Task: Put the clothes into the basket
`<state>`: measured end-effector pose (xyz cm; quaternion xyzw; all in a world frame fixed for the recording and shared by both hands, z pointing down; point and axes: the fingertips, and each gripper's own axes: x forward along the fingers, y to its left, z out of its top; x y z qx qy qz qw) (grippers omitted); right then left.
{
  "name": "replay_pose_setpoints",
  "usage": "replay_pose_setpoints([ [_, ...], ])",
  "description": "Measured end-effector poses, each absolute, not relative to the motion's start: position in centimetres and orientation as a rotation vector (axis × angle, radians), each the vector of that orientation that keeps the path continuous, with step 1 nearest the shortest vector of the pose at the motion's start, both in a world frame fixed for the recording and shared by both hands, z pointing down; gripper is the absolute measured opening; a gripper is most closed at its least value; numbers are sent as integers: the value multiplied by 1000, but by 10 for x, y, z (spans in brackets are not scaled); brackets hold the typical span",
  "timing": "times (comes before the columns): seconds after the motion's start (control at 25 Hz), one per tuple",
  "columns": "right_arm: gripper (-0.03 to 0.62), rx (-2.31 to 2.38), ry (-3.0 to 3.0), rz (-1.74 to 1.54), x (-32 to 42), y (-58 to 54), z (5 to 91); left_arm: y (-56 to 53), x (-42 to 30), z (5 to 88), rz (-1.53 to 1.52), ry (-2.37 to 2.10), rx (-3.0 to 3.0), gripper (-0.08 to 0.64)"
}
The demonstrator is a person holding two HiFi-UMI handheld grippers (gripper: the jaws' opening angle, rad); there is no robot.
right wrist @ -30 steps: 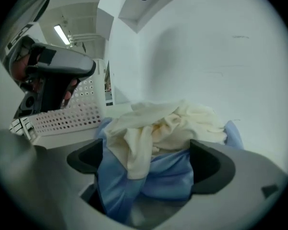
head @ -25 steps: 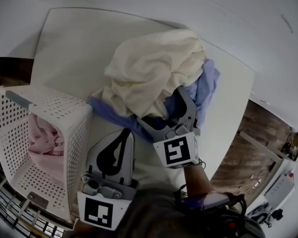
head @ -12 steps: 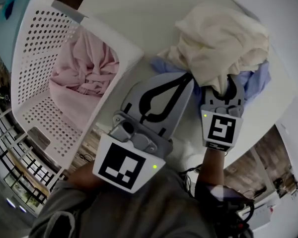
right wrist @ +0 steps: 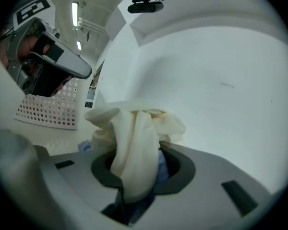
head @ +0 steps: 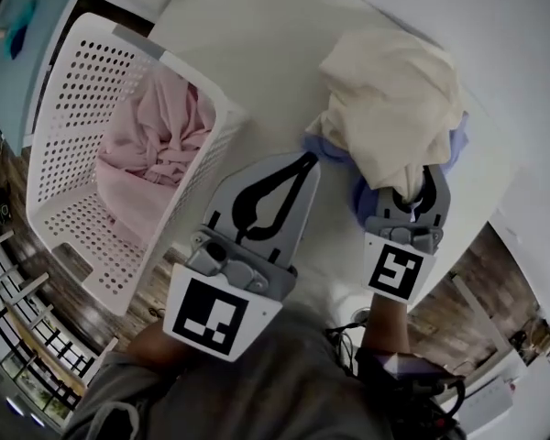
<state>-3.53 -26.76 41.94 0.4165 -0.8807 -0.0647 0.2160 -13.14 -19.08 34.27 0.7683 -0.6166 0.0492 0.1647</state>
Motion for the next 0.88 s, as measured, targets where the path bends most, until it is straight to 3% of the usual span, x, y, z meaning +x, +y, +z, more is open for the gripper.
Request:
replay_pose_setpoints([
  [0.56,120,1345,-2549,-253,58,-189,303,-84,-101,250,21,-1998,2255,8],
  [0.88,121,1393,-2486,-266,132,-103,291,19,-99,211,57,-2168,2193,8],
])
